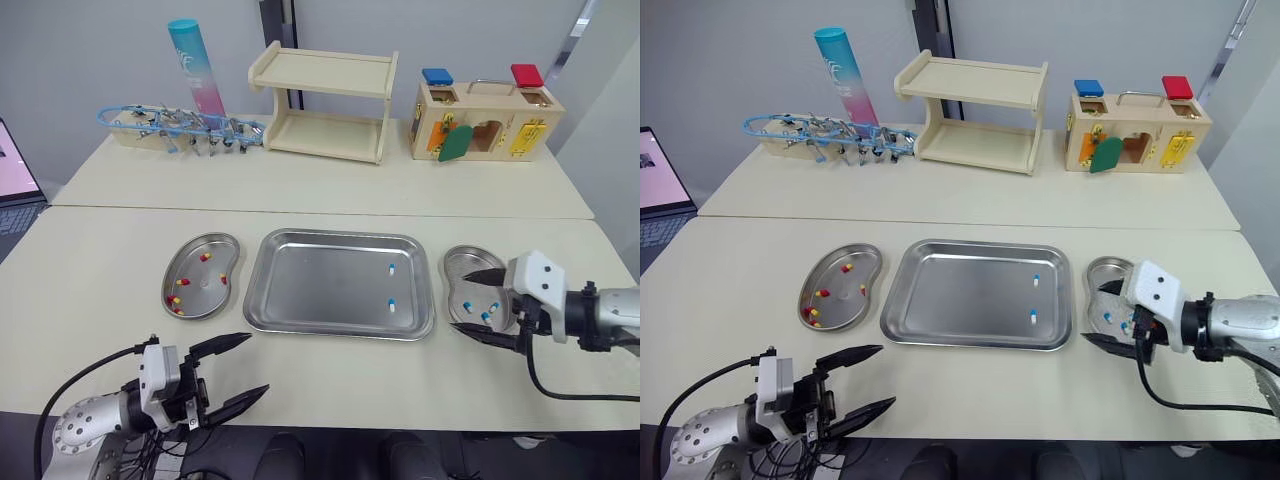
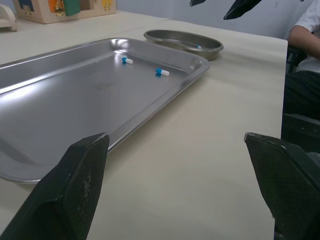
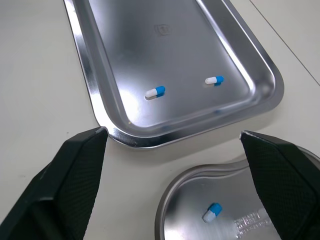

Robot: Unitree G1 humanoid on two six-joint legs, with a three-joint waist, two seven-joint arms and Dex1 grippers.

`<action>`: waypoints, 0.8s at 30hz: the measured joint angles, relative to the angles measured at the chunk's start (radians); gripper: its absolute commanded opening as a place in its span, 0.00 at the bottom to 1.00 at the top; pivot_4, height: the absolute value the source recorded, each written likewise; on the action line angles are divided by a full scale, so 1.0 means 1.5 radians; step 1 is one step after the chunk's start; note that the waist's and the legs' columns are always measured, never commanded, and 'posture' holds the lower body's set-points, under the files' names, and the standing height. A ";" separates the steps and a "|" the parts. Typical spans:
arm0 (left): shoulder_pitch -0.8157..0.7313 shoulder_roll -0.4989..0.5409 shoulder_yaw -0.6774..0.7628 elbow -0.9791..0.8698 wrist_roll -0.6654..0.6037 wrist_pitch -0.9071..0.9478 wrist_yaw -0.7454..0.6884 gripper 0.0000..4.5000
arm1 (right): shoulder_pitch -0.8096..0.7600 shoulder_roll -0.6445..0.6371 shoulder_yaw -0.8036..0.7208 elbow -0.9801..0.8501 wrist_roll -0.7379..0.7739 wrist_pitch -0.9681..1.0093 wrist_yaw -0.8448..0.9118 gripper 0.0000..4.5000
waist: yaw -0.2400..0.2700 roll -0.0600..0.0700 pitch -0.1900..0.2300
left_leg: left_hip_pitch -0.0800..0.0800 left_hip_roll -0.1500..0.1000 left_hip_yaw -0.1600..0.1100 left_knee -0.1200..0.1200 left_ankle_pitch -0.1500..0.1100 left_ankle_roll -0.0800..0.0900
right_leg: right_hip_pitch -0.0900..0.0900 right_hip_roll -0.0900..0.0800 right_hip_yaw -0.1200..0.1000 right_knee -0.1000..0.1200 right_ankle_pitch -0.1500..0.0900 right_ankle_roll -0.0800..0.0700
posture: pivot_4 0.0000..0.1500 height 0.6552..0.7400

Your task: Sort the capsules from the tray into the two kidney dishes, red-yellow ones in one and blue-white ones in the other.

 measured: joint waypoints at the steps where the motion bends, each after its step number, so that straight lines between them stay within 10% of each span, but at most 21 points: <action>1: 0.000 -0.001 0.000 0.001 0.000 -0.001 0.001 1.00 | -0.007 0.004 0.007 0.000 -0.001 0.000 -0.002 0.71 | 0.000 0.000 0.000 | 0.000 0.000 0.000 0.000 0.000 0.000 | 0.000 0.000 0.000 0.000 0.000 0.000 | 1.00 1.00; 3: 0.000 -0.002 -0.001 0.005 0.001 -0.004 0.003 1.00 | -0.014 0.005 0.017 0.000 -0.002 0.000 -0.003 0.55 | 0.000 0.000 0.000 | 0.000 0.000 0.000 0.000 0.000 0.000 | 0.000 0.000 0.000 0.000 0.000 0.000 | 1.00 1.00; 24: -0.032 -0.007 -0.033 0.032 0.011 -0.030 0.003 1.00 | -0.212 0.098 0.231 0.027 -0.065 0.176 -0.082 0.55 | -0.002 0.000 0.000 | 0.000 0.000 0.000 0.000 0.000 0.000 | -0.001 0.000 0.000 0.000 0.000 0.000 | 1.00 1.00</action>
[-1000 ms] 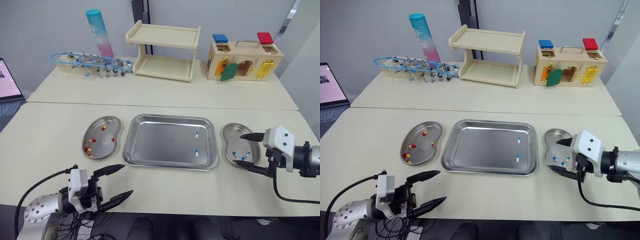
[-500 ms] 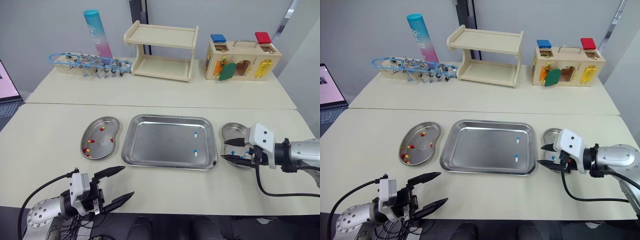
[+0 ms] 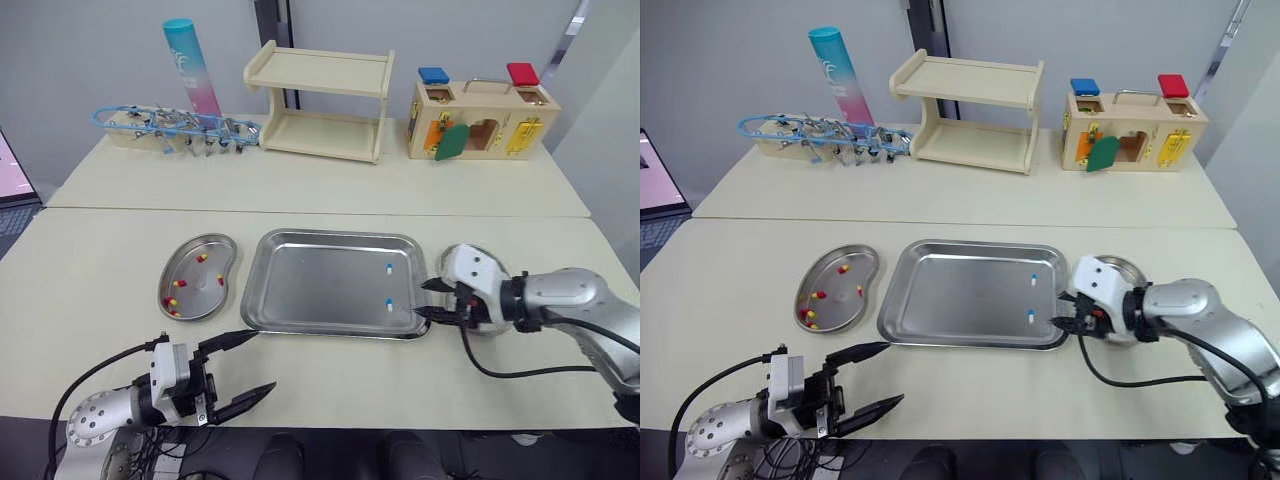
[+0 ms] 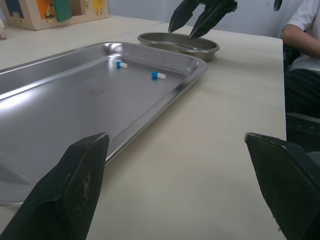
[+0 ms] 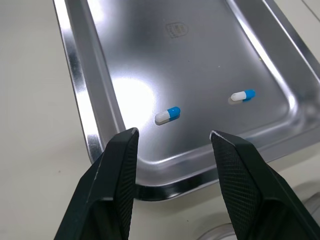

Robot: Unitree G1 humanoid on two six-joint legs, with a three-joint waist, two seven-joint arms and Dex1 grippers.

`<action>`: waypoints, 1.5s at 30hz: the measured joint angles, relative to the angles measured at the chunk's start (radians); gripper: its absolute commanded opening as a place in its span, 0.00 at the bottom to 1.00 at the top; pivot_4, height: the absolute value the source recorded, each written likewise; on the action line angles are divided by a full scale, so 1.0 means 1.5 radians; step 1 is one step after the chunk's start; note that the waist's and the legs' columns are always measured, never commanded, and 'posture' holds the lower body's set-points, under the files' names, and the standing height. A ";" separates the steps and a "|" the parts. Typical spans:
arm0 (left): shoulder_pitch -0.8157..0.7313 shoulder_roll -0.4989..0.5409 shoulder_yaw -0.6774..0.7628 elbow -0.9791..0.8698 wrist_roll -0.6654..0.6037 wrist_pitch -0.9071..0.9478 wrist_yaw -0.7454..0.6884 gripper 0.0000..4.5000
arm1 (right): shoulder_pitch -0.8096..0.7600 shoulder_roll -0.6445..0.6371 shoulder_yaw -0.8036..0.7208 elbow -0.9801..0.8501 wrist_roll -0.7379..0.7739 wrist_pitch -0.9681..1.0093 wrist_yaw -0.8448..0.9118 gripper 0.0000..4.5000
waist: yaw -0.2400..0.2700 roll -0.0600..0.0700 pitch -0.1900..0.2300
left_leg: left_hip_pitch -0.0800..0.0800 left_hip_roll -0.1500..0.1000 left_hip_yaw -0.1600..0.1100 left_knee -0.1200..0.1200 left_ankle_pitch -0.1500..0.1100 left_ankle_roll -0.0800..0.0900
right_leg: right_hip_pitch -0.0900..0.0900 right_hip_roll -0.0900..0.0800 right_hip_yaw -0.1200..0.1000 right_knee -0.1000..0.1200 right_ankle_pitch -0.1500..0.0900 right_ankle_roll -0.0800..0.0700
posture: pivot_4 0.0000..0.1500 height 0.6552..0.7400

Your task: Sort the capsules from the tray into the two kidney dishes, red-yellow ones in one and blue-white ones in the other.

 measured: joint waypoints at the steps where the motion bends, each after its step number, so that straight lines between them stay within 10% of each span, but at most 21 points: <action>1: -0.002 0.000 -0.002 -0.001 0.000 0.000 0.004 1.00 | -0.009 0.015 0.009 0.001 -0.002 0.018 -0.010 0.55 | 0.000 0.000 0.000 | 0.000 0.000 0.000 0.000 0.000 0.000 | 0.000 0.000 0.000 0.000 0.000 0.000 | 1.00 1.00; 31: -0.005 -0.001 -0.031 -0.038 0.003 0.003 0.065 1.00 | -0.059 0.156 0.117 0.042 -0.073 0.171 -0.170 0.55 | 0.000 0.000 0.000 | -0.001 0.000 0.000 0.000 0.000 0.000 | -0.001 0.000 0.000 0.000 0.000 0.000 | 1.00 1.00; 41: -0.002 0.000 -0.034 -0.042 0.012 0.006 0.079 1.00 | -0.066 0.149 0.136 0.047 -0.093 0.144 -0.153 0.00 | 0.000 0.000 0.000 | -0.001 0.000 0.000 0.000 0.000 0.000 | -0.001 0.000 0.000 0.000 0.000 0.000 | 1.00 1.00; 45: -0.008 0.000 -0.035 -0.042 0.014 0.009 0.081 1.00 | -0.068 0.146 0.151 0.048 -0.102 0.119 -0.134 0.00 | 0.000 0.000 0.000 | -0.001 0.000 0.000 0.000 0.000 0.000 | -0.001 0.000 0.000 0.000 0.000 0.000 | 1.00 1.00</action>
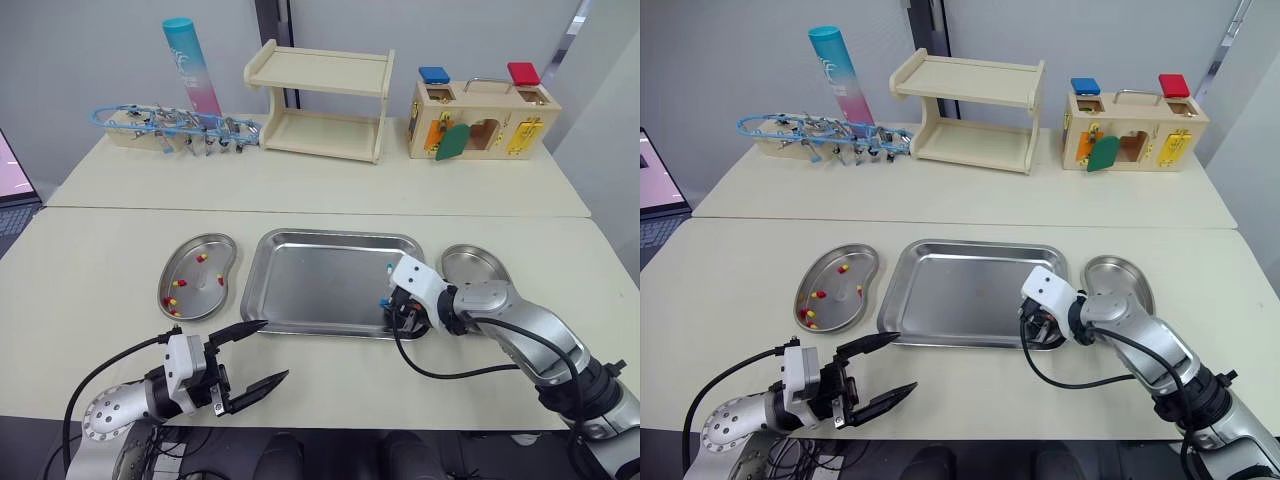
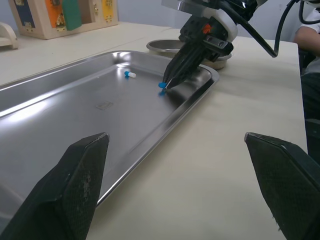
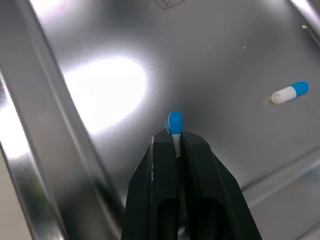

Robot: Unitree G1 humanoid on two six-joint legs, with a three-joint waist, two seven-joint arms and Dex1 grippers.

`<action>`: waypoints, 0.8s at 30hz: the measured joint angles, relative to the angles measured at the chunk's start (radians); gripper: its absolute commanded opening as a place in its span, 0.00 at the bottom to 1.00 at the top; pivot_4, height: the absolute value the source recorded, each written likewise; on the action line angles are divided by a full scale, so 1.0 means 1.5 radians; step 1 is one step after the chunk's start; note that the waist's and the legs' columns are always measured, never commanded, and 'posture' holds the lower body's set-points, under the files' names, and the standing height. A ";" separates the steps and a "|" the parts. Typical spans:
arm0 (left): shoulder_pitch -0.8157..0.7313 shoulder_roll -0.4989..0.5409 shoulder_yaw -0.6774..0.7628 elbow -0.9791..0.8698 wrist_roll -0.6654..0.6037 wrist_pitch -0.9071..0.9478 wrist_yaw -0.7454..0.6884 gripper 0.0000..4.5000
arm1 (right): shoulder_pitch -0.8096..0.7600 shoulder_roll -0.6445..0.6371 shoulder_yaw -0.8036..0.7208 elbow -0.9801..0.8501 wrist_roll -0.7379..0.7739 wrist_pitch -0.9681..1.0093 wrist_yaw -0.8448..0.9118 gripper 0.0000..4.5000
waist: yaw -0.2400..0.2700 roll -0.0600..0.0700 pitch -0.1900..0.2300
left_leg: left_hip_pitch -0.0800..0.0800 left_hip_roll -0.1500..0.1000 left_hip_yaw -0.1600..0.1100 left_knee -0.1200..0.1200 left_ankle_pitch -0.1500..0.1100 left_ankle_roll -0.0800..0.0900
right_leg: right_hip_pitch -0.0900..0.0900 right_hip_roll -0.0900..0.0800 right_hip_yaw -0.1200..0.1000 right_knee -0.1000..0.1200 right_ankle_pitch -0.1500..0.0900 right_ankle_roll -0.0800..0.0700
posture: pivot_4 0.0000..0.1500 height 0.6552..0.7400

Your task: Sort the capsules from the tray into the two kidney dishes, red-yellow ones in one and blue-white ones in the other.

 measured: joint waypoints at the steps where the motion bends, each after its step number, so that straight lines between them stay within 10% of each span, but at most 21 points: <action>1: -0.001 0.000 0.000 -0.001 0.000 0.002 0.000 1.00 | 0.000 -0.001 0.003 0.001 -0.003 -0.008 0.006 0.00 | 0.000 0.000 0.000 | 0.000 0.000 0.000 0.000 0.000 0.000 | 0.000 0.000 0.000 0.000 0.000 0.000 | 1.00 1.00; 11: -0.002 0.001 -0.001 -0.026 -0.001 0.023 0.005 1.00 | 0.006 -0.045 -0.008 -0.009 -0.011 -0.083 0.074 0.00 | 0.000 0.000 0.000 | -0.001 0.000 0.000 0.000 0.000 0.000 | 0.000 0.000 0.000 0.000 0.000 0.000 | 1.00 1.00; 24: -0.091 0.044 -0.071 -0.077 -0.048 0.095 -0.075 1.00 | 0.252 -0.309 -0.329 -0.034 0.043 -0.132 0.187 0.00 | 0.000 0.000 0.001 | -0.001 0.000 0.001 0.000 0.000 0.000 | 0.000 0.000 0.000 0.000 0.000 0.000 | 1.00 1.00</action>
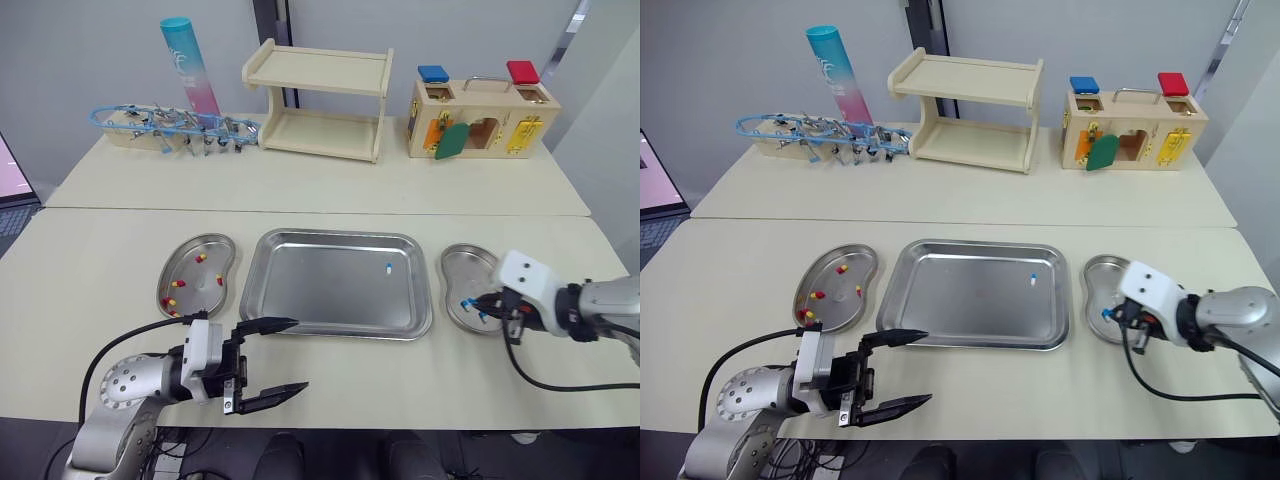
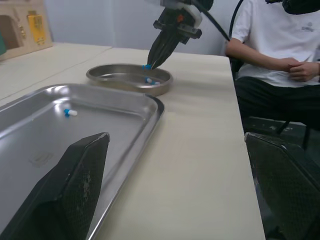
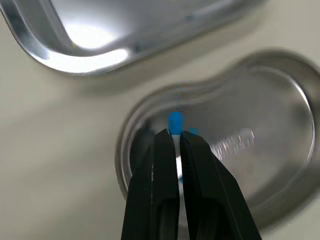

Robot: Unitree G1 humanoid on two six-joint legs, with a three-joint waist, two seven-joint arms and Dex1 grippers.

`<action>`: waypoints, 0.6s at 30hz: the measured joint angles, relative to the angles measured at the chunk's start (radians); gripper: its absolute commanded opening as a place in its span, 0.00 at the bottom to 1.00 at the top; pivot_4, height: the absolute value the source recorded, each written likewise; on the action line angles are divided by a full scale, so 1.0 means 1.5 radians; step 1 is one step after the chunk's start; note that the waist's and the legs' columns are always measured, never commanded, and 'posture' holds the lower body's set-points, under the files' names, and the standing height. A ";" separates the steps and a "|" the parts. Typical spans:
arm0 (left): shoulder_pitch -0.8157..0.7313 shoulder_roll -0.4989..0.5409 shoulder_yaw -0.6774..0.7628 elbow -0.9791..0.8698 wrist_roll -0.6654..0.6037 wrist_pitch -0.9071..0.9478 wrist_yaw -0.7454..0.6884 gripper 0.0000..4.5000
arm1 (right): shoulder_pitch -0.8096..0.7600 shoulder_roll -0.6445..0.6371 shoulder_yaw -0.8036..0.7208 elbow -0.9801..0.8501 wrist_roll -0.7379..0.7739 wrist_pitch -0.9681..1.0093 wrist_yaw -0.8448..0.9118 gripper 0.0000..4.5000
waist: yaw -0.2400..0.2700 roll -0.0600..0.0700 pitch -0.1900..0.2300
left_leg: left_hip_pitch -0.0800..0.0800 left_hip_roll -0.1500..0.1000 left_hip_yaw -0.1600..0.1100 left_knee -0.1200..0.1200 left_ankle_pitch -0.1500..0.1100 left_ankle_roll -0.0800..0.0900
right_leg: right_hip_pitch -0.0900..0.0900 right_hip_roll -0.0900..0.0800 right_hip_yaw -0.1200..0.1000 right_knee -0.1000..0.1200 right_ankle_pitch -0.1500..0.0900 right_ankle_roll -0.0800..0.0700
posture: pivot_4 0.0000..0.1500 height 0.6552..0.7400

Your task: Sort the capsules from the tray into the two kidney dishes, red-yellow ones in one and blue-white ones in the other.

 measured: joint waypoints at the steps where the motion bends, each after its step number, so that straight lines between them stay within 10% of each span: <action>1: -0.008 -0.005 -0.005 0.001 -0.001 0.001 -0.001 1.00 | 0.004 -0.004 -0.007 0.008 -0.002 0.004 -0.001 0.00 | -0.001 0.000 0.000 | 0.000 0.000 0.000 0.000 0.000 0.000 | 0.000 0.000 0.000 0.000 0.000 0.000 | 1.00 1.00; 5: -0.032 -0.018 -0.022 0.009 -0.001 0.002 -0.009 1.00 | -0.004 0.008 -0.010 0.021 -0.001 0.027 -0.017 0.00 | -0.005 0.000 0.000 | 0.000 0.000 0.000 0.000 0.000 0.000 | 0.000 0.000 0.000 0.000 0.000 0.000 | 1.00 1.00; 18: -0.016 -0.032 -0.017 0.030 0.001 -0.009 0.003 1.00 | -0.023 0.051 -0.013 0.051 -0.001 -0.020 -0.047 0.80 | 0.000 0.000 0.000 | 0.000 0.000 0.000 0.000 0.000 0.000 | 0.000 0.000 0.000 0.000 0.000 0.000 | 1.00 1.00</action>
